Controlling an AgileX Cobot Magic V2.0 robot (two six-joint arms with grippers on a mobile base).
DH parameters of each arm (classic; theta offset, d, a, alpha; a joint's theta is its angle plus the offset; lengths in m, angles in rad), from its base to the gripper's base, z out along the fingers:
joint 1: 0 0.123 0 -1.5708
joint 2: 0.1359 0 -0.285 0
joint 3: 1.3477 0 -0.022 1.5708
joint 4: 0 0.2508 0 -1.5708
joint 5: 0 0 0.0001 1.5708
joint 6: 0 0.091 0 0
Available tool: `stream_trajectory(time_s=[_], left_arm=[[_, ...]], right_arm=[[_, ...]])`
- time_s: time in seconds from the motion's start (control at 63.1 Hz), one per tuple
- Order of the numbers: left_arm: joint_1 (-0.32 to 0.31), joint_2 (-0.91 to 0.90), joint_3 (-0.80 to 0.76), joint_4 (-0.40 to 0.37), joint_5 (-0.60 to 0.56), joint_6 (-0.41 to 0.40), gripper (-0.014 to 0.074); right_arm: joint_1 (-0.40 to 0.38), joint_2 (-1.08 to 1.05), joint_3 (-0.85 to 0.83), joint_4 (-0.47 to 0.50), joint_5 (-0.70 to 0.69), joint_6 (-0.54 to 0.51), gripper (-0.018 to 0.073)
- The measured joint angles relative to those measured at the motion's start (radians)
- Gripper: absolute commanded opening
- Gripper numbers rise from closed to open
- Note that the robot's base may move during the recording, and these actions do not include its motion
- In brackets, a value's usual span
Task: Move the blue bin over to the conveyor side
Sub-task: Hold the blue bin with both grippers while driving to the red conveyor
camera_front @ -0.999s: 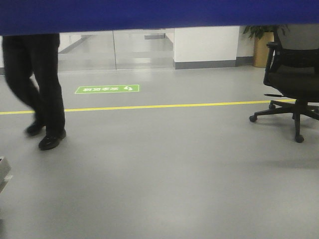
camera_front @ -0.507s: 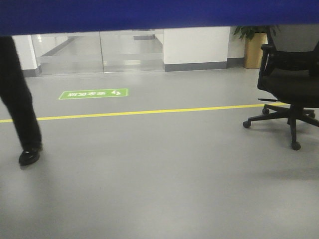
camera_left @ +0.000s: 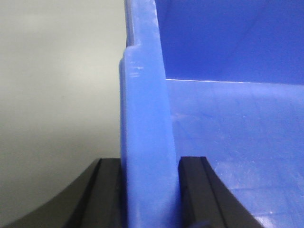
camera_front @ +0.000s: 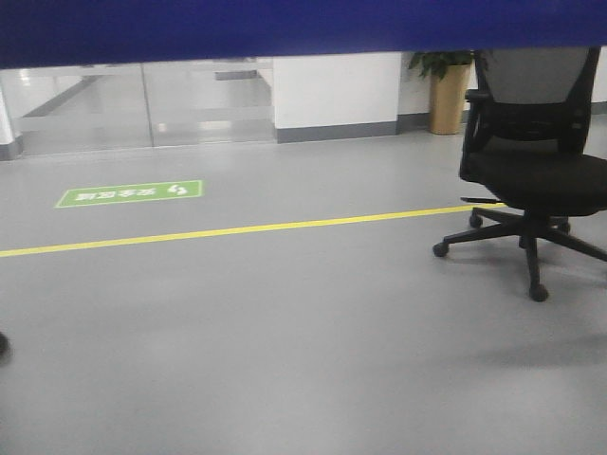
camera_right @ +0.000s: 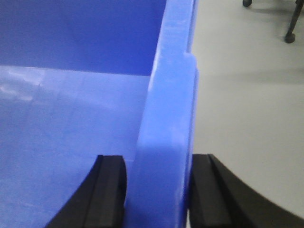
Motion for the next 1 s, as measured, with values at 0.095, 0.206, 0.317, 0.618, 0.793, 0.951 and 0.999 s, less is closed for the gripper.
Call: stream_trajectory(time_s=[0.095, 0.206, 0.317, 0.618, 0.793, 0.951, 0.999], left_arm=[[0.000, 0.000, 0.000, 0.000, 0.000, 0.000, -0.0016], [0.000, 0.000, 0.000, 0.002, 0.000, 0.000, -0.0016], [0.000, 0.000, 0.000, 0.002, 0.000, 0.000, -0.0016], [0.000, 0.000, 0.000, 0.002, 0.000, 0.000, -0.0016], [0.000, 0.000, 0.000, 0.002, 0.000, 0.000, -0.0016], [0.000, 0.000, 0.000, 0.002, 0.000, 0.000, -0.0016], [0.000, 0.000, 0.000, 0.002, 0.000, 0.000, -0.0016]], right_arm=[[0.000, 0.000, 0.000, 0.000, -0.002, 0.000, -0.0089], [0.000, 0.000, 0.000, 0.000, -0.004, 0.000, -0.0089], [0.000, 0.000, 0.000, 0.000, -0.006, 0.000, -0.0089], [0.000, 0.000, 0.000, 0.000, -0.006, 0.000, -0.0089], [0.000, 0.000, 0.000, 0.000, -0.006, 0.000, -0.0089], [0.000, 0.000, 0.000, 0.000, -0.006, 0.000, -0.0089], [0.000, 0.000, 0.000, 0.000, -0.006, 0.000, -0.0089]])
